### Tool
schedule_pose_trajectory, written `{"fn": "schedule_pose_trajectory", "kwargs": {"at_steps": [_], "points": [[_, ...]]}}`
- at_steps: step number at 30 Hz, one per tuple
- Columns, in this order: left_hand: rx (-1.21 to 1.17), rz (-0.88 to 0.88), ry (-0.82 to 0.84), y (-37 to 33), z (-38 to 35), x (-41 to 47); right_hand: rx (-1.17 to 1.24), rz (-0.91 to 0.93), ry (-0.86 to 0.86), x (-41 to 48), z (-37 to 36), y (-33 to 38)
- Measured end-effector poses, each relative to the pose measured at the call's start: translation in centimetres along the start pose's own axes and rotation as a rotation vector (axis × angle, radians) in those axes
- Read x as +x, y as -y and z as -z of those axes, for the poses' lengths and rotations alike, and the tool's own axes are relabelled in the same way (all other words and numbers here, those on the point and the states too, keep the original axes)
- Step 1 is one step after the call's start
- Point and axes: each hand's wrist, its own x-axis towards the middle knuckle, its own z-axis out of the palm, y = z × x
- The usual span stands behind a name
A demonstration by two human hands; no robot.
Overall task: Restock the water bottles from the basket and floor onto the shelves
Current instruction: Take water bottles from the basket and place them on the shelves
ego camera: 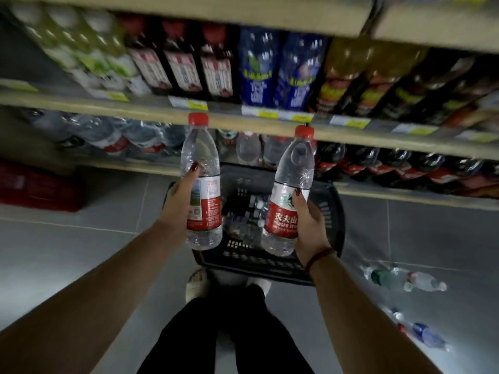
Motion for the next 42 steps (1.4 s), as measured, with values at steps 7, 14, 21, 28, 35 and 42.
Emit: {"fn": "schedule_pose_trajectory", "kwargs": {"at_steps": [7,14,21,28,35,42], "points": [[-0.080,-0.221,-0.083,-9.5,3.4,-8.1,-0.011,0.164,0.140,-5.6,-9.9,7.7],[-0.069,-0.410,-0.158,-18.3,13.0,-14.2,-0.038,0.232,0.200,-12.6,-23.0,10.1],[-0.104,-0.585,-0.197,-25.4,25.3,-19.2,-0.041,0.324,0.280,-18.3,-35.8,10.6],[-0.218,-0.657,-0.253,-28.7,34.6,-22.9,-0.108,0.423,0.364,-22.7,-44.7,10.9],[-0.309,-0.774,-0.268,-32.7,39.6,-24.5,-0.176,0.504,0.499,-24.0,-51.6,13.3],[-0.308,-0.872,-0.272,-38.4,42.3,-23.8,-0.160,0.523,0.641,-22.0,-59.3,15.6]]}}
